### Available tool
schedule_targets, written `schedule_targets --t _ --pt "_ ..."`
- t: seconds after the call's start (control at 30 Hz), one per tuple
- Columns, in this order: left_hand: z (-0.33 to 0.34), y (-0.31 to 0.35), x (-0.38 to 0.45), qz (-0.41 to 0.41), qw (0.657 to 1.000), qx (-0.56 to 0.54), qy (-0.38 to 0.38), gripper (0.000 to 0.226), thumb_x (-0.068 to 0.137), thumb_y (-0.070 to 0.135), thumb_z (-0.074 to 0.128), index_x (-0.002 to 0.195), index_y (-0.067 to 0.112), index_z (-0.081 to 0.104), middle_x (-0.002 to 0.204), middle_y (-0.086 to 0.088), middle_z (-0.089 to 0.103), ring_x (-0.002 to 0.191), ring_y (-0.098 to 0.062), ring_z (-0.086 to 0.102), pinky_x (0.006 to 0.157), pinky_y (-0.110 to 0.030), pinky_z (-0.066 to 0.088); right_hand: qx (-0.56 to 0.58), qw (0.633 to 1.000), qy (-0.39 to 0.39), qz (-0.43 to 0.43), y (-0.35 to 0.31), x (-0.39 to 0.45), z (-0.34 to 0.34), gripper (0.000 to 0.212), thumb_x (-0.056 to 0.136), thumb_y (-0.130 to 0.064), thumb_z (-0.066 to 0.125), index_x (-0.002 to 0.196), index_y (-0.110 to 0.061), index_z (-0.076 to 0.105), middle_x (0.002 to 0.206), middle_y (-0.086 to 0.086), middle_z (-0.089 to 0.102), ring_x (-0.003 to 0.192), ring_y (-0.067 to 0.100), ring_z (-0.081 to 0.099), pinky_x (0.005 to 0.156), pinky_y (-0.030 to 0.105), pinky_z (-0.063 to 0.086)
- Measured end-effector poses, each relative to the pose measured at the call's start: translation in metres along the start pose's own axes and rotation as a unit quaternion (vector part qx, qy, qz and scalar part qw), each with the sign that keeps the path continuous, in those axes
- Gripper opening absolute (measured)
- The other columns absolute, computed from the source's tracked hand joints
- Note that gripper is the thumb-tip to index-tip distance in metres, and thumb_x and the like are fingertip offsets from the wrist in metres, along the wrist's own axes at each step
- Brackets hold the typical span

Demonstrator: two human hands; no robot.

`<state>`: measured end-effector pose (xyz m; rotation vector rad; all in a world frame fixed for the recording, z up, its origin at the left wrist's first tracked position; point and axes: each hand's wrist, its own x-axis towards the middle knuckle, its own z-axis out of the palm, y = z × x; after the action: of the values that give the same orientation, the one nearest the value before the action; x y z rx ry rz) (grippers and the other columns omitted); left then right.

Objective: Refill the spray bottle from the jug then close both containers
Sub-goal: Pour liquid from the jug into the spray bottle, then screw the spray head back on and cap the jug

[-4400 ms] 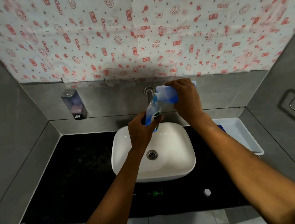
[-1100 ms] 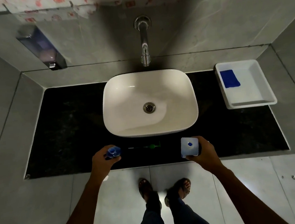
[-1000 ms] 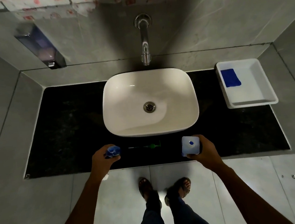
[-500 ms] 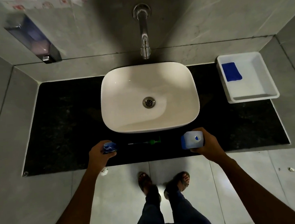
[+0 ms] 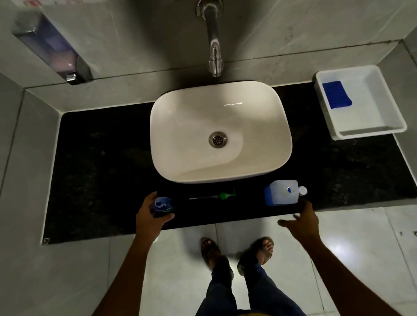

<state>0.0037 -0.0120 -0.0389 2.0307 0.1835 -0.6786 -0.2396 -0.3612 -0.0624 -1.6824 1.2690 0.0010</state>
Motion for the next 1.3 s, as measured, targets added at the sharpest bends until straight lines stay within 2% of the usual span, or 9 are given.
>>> schedule_targets --t 0.07,0.13,0.23,0.43,0.53,0.77,0.97,1.17,1.3 --pt "0.0 -0.005 -0.001 0.0 1.0 -0.004 -0.001 0.09 0.069 -0.018 0.085 0.149 -0.002 0.046 0.144 -0.025 0.059 0.133 -0.043 0.058 0.114 -0.06 0.048 -0.029 0.998 0.017 0.06 0.009 -0.015 0.015 0.074 0.07 -0.002 0.092 0.131 -0.001 0.051 0.12 0.016 0.068 0.109 0.034 0.068 0.091 0.04 0.056" --pt "0.0 -0.009 -0.003 0.001 1.0 -0.004 -0.004 0.088 0.07 -0.016 0.086 0.148 -0.001 0.048 0.142 -0.023 0.06 0.132 -0.042 0.06 0.113 -0.058 0.049 -0.083 0.994 -0.034 0.068 0.009 -0.028 0.034 0.057 0.078 -0.012 0.089 0.125 -0.003 0.058 0.113 0.013 0.072 0.103 0.03 0.071 0.09 0.039 0.057" --pt "-0.002 -0.013 -0.006 -0.002 1.0 -0.009 -0.002 0.083 0.072 -0.014 0.086 0.146 0.001 0.05 0.141 -0.022 0.061 0.131 -0.039 0.061 0.113 -0.055 0.05 -0.11 0.981 -0.153 -0.047 -0.014 -0.038 0.067 0.039 0.087 -0.009 0.08 0.123 -0.006 0.063 0.115 0.01 0.071 0.103 0.027 0.072 0.094 0.038 0.058" --pt "-0.005 -0.011 -0.006 0.034 0.999 0.007 -0.009 0.077 0.077 -0.007 0.085 0.146 0.002 0.053 0.138 -0.017 0.065 0.127 -0.033 0.064 0.11 -0.04 0.052 -0.216 0.915 -0.16 -0.302 -0.084 -0.017 0.119 0.053 0.093 0.0 0.063 0.145 -0.013 0.057 0.147 0.008 0.055 0.133 0.027 0.053 0.116 0.036 0.042" --pt "-0.005 -0.008 -0.004 0.037 0.999 -0.004 -0.014 0.074 0.078 -0.008 0.084 0.145 0.001 0.053 0.137 -0.02 0.065 0.129 -0.036 0.063 0.113 -0.049 0.051 -0.286 0.883 -0.166 -0.334 -0.097 -0.008 0.134 0.06 0.091 0.006 0.061 0.148 -0.012 0.053 0.149 0.012 0.054 0.138 0.033 0.05 0.119 0.04 0.04" --pt "-0.004 -0.01 0.002 0.044 0.999 -0.005 -0.008 0.056 0.079 -0.003 0.085 0.131 0.0 0.064 0.125 -0.018 0.071 0.119 -0.034 0.068 0.109 -0.052 0.054 -0.416 0.843 -0.162 -0.299 -0.082 -0.009 0.136 0.046 0.092 -0.001 0.063 0.133 -0.02 0.065 0.131 0.007 0.063 0.115 0.032 0.065 0.098 0.041 0.053" --pt "-0.007 -0.008 0.004 0.038 0.999 -0.01 -0.011 0.051 0.078 -0.004 0.086 0.125 -0.005 0.066 0.12 -0.023 0.072 0.116 -0.039 0.069 0.107 -0.057 0.054 -0.351 0.877 -0.19 -0.268 -0.072 -0.019 0.133 0.038 0.096 -0.012 0.067 0.133 -0.016 0.063 0.132 0.007 0.059 0.112 0.03 0.064 0.097 0.039 0.056" --pt "-0.006 -0.005 0.002 0.024 0.999 -0.019 -0.006 0.052 0.076 -0.003 0.088 0.124 -0.003 0.068 0.121 -0.023 0.072 0.117 -0.039 0.069 0.108 -0.056 0.053 -0.243 0.882 -0.239 -0.327 -0.083 -0.038 0.132 0.042 0.102 -0.023 0.06 0.143 -0.017 0.056 0.131 0.004 0.054 0.103 0.02 0.064 0.092 0.033 0.057" --pt "-0.008 -0.003 -0.001 0.025 0.999 -0.024 -0.011 0.052 0.076 -0.002 0.088 0.124 -0.001 0.068 0.121 -0.022 0.073 0.117 -0.038 0.069 0.108 -0.054 0.054 -0.178 0.882 -0.243 -0.361 -0.103 -0.058 0.126 0.042 0.104 -0.035 0.054 0.145 -0.022 0.053 0.12 -0.007 0.053 0.097 0.004 0.059 0.085 0.018 0.051"
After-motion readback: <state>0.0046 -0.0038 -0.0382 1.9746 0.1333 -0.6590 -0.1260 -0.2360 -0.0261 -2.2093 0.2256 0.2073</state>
